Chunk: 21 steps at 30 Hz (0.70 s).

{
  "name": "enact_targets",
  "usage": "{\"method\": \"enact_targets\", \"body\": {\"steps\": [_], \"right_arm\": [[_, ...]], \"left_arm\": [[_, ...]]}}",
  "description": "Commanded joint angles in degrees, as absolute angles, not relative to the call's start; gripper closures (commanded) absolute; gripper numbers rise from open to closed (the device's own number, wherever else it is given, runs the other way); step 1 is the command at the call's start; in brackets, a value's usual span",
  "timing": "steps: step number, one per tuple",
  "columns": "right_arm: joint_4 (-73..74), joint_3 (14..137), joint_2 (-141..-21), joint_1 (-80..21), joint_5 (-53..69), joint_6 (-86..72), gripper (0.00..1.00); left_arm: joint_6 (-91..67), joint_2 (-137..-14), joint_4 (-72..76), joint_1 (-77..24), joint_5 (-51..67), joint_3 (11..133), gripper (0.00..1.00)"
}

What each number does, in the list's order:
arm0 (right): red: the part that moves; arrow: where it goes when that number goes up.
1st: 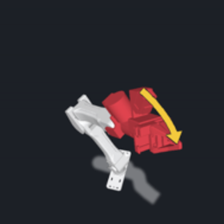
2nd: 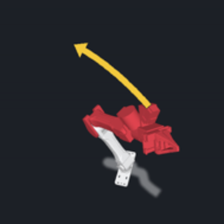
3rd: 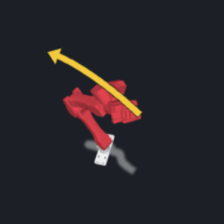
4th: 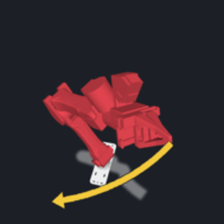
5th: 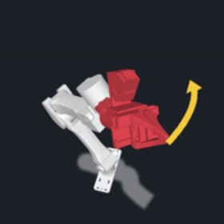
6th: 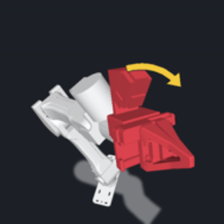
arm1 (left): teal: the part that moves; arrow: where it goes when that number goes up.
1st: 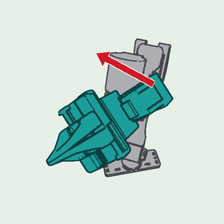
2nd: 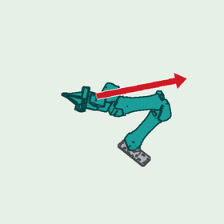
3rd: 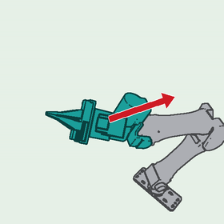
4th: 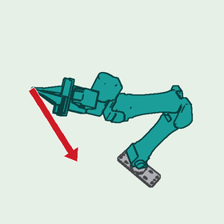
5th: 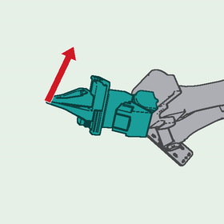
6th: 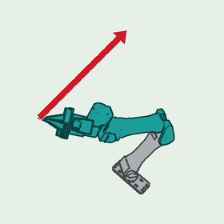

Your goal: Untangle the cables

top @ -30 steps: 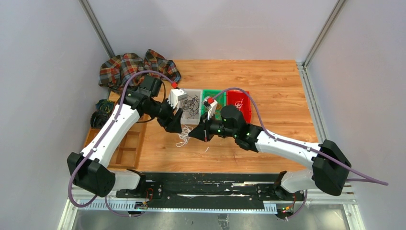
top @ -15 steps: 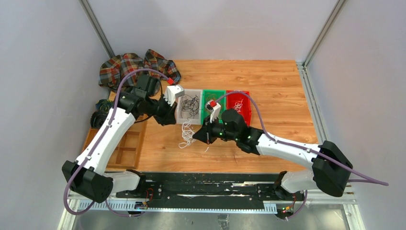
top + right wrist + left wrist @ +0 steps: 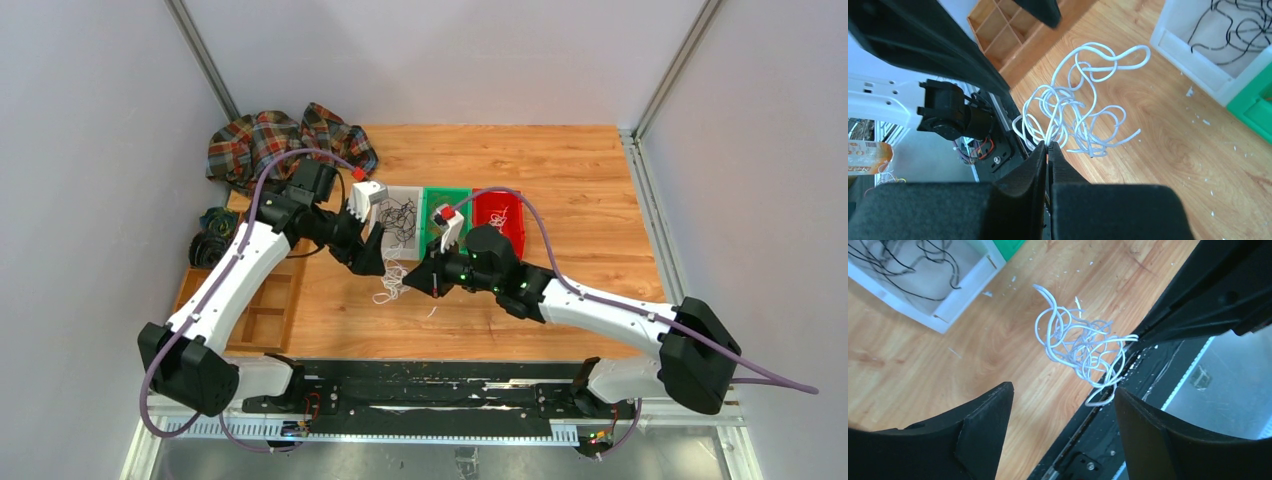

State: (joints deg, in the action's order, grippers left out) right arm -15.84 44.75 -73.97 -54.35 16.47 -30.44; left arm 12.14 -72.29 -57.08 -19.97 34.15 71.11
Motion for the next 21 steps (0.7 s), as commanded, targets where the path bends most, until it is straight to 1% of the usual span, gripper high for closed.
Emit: {"method": "enact_targets", "body": {"steps": [1,3,5,16,18,21], "right_arm": [[-17.6,49.5,-74.7,-55.2,17.1,-29.2,0.99],[-17.7,50.4,-75.0,-55.4,17.2,-29.2,0.99],[-17.8,50.8,-75.1,-55.9,17.2,-29.2,0.99],[-17.3,49.8,-75.1,-56.6,16.3,-29.6,0.99],[-17.4,49.2,-74.9,-56.6,15.8,-30.1,0.99],[-17.7,48.2,-74.6,-56.6,15.3,-30.8,0.99]], "left_arm": [[7.5,-73.6,-54.9,-19.6,37.4,70.8,0.22],[6.7,-73.8,-54.6,-19.6,38.2,71.0,0.25],[5.8,-73.8,-53.9,-19.6,38.2,71.2,0.30],[5.9,-70.8,-52.7,-18.8,38.2,72.5,0.85],[6.3,-70.2,-52.7,-18.8,37.9,72.3,0.91],[6.5,-69.7,-52.7,-18.8,36.9,72.1,0.95]]}}
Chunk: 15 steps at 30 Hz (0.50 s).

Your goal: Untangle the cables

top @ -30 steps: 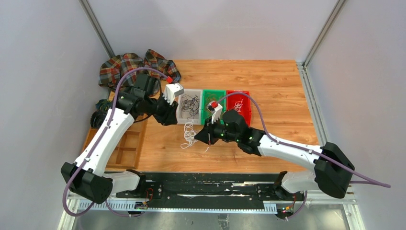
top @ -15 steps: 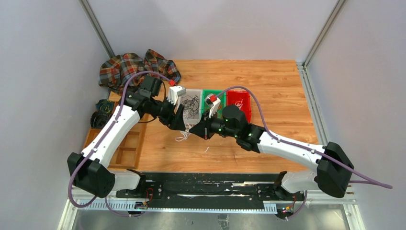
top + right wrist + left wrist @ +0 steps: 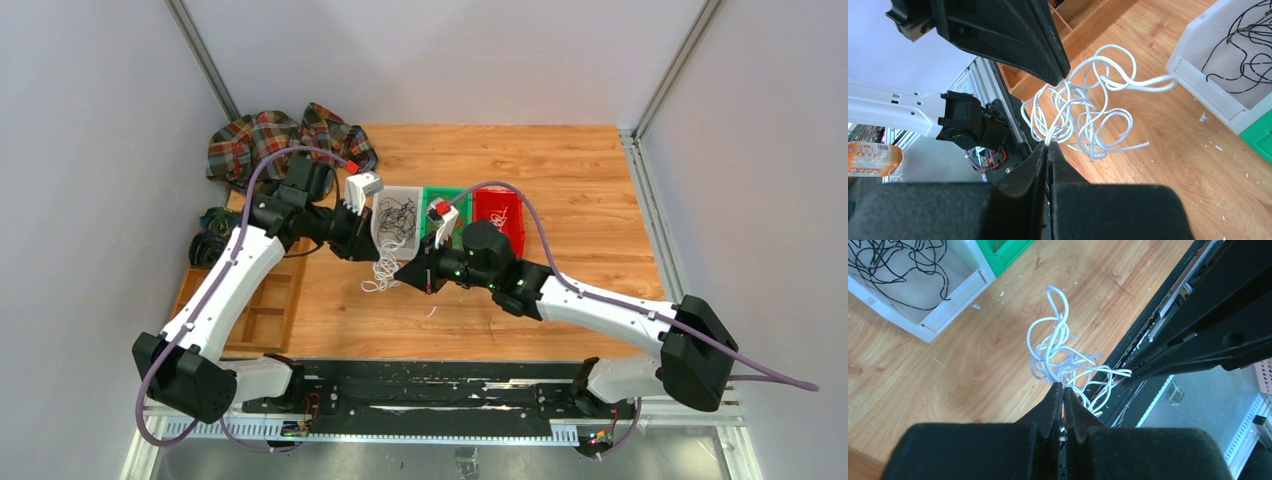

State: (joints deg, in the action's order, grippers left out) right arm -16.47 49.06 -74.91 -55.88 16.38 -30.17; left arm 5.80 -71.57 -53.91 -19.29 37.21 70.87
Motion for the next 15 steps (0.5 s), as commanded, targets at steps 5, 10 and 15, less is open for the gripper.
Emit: {"method": "enact_targets", "body": {"steps": [5,10,15], "right_arm": [[-15.2,47.5,-74.7,-56.6,12.1,-31.2,0.90],[-9.6,49.3,-75.4,-56.7,5.3,-30.9,0.65],[-8.3,52.1,-75.8,-57.7,0.9,-29.1,0.56]], "left_arm": [[6.3,-69.0,-52.7,-18.8,36.6,73.3,0.99],[5.9,-67.9,-52.8,-18.7,38.1,73.8,0.99],[6.2,-67.2,-53.4,-18.8,40.2,73.3,0.99]]}}
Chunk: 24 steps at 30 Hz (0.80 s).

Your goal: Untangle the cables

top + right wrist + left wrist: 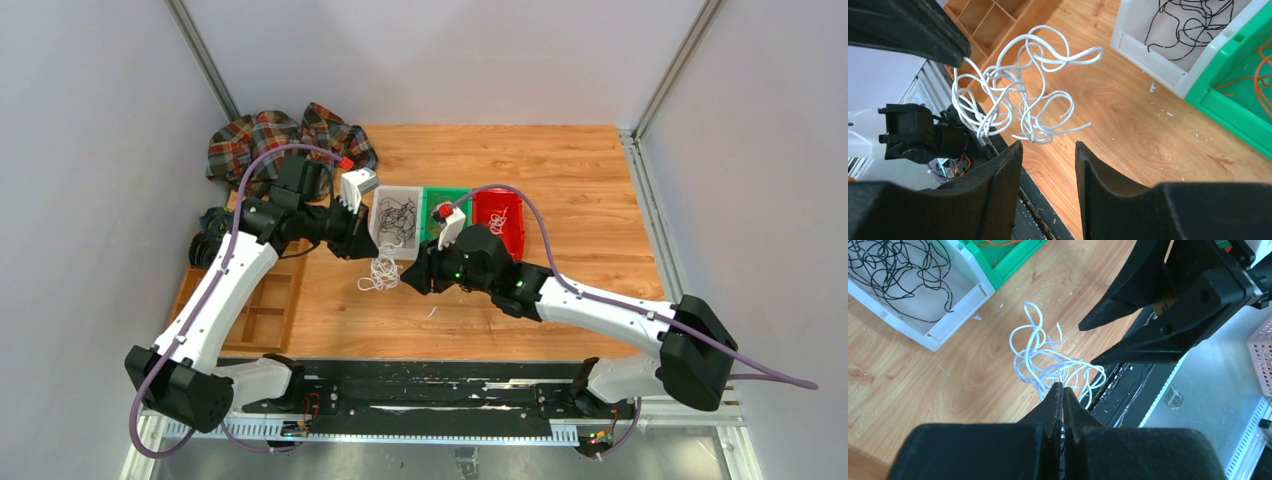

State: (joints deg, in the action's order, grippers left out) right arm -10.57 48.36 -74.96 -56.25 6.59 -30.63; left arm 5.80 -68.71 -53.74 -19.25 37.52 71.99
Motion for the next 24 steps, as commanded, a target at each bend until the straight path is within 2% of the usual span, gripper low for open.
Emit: {"method": "enact_targets", "body": {"steps": [1,9,14,18,24], "right_arm": [[-8.3,52.7,-76.0,-58.0,0.5,-28.5,0.55],[-19.6,48.6,-71.7,-61.2,-1.5,-22.9,0.51],[-21.4,49.3,-72.6,-62.3,-2.4,-21.2,0.50],[-18.7,51.2,-72.3,-62.3,-2.7,-19.3,0.50],[-6.3,52.5,-67.6,-62.3,-8.6,-18.7,0.52]], "left_arm": [[6.3,-67.2,-53.6,-18.8,40.5,73.3,0.99],[7.9,-67.4,-55.5,-18.8,39.9,74.5,0.99],[7.3,-67.5,-55.6,-18.8,39.7,75.4,0.99],[8.1,-67.1,-56.3,-18.8,37.9,76.1,0.99],[10.9,-65.8,-57.0,-18.8,31.1,77.4,0.99]]}}
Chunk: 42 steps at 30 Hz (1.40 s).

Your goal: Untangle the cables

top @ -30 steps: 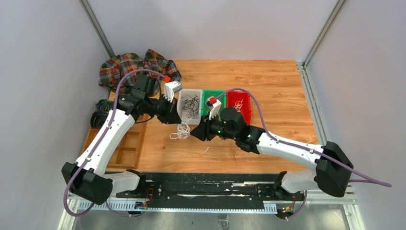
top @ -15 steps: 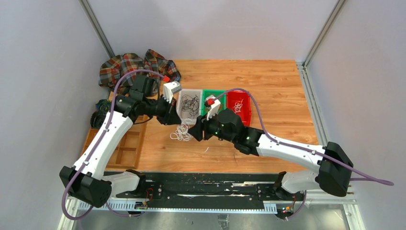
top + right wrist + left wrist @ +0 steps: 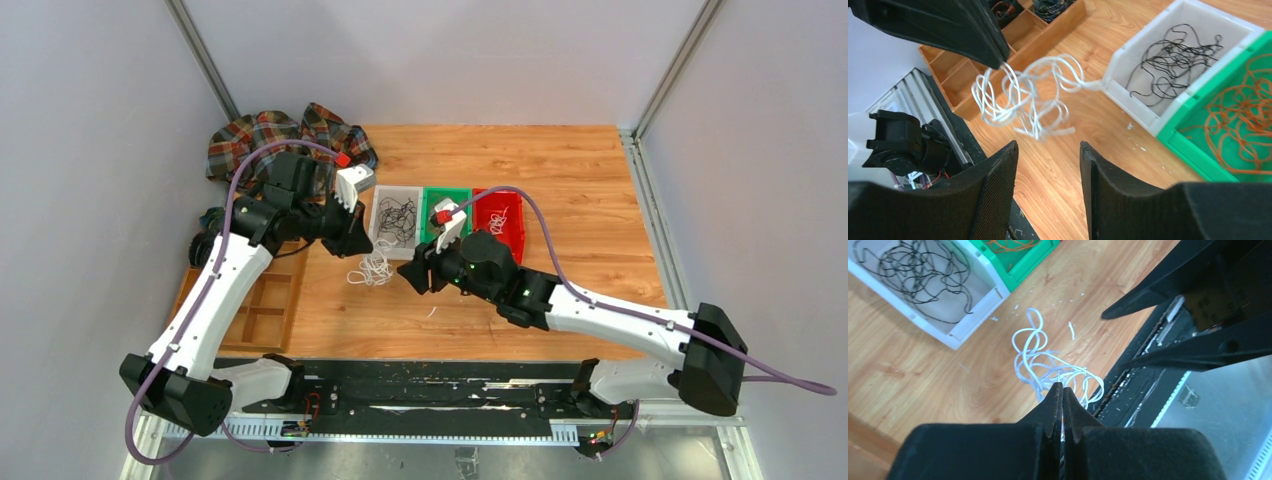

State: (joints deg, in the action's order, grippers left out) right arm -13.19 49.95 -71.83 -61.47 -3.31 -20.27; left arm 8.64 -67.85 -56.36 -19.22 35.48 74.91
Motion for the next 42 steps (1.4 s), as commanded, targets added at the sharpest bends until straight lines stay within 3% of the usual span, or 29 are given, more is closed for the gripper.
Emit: {"method": "enact_targets", "body": {"steps": [1,22,31,42], "right_arm": [[-6.5,52.1,-66.7,-62.3,-8.6,-19.1,0.52],[-16.5,62.3,-83.1,-64.1,-8.2,-17.5,0.52],[-22.2,58.6,-87.0,-64.2,-15.3,-14.2,0.53],[-28.2,45.2,-84.2,-64.2,-18.6,-18.2,0.55]], "left_arm": [[11.2,-65.7,-57.0,-18.8,30.7,77.5,0.99],[8.6,-65.5,-57.1,-18.8,35.0,78.0,0.99],[6.7,-67.7,-62.3,-18.8,46.4,84.0,0.99],[8.0,-67.3,-63.9,-18.8,46.2,88.9,0.99]]}}
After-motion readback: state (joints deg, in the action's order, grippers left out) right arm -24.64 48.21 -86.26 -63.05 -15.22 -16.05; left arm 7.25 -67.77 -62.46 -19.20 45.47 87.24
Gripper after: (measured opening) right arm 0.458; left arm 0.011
